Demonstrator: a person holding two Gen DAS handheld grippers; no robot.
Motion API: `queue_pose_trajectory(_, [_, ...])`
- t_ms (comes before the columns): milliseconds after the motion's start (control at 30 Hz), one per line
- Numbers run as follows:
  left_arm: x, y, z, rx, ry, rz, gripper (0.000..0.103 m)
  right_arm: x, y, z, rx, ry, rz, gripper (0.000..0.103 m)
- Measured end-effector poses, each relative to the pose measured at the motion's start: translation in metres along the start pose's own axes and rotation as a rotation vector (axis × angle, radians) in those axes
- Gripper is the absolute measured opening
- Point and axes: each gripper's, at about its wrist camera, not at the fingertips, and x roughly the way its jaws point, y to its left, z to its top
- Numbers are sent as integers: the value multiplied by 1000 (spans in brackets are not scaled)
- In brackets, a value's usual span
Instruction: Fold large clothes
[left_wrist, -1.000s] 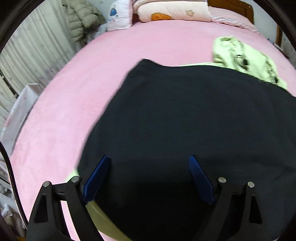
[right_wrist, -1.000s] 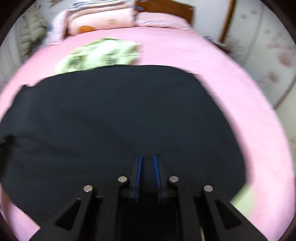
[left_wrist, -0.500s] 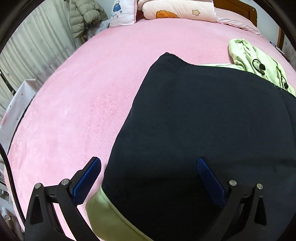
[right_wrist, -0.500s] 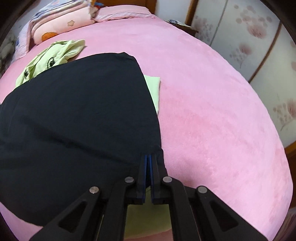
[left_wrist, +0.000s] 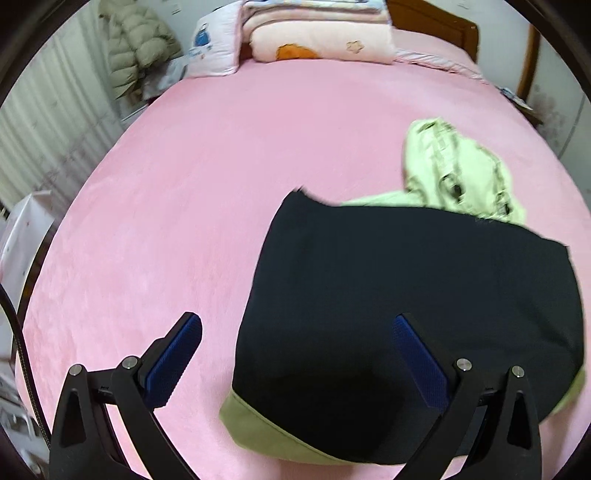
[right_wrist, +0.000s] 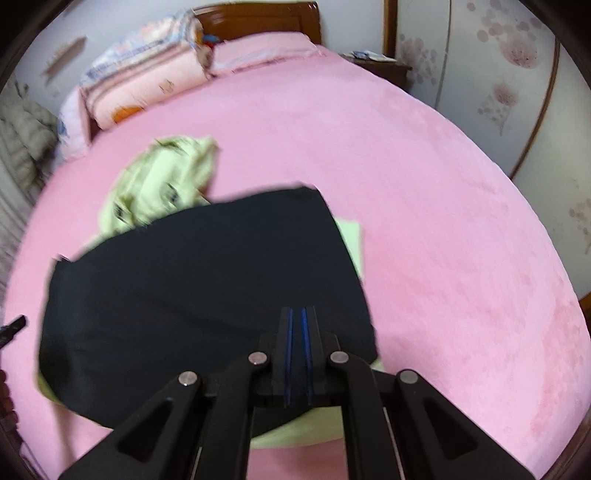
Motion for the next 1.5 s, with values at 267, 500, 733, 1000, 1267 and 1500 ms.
queue_pose_trajectory(267, [-49, -21, 46, -5, -6, -55, 103, -54, 47, 47, -61, -87, 131, 5])
queue_pose_trajectory(500, [-88, -45, 95, 22, -59, -149, 103, -89, 78, 100, -118, -154, 199, 6])
queue_pose_trajectory(733, [-105, -67, 151, 49, -136, -193, 103, -105, 98, 166, -141, -243, 212, 23])
queue_pose_trajectory(1000, [-52, -91, 207, 45, -169, -220, 103, -55, 118, 228, -118, -245, 208, 48])
queue_pose_trajectory(1267, [75, -116, 238, 15, -53, -196, 103, 76, 125, 255, -65, -88, 197, 48])
queue_pose_trajectory(1500, [168, -137, 236, 61, 90, -146, 103, 177, 132, 256, -26, 62, 195, 48])
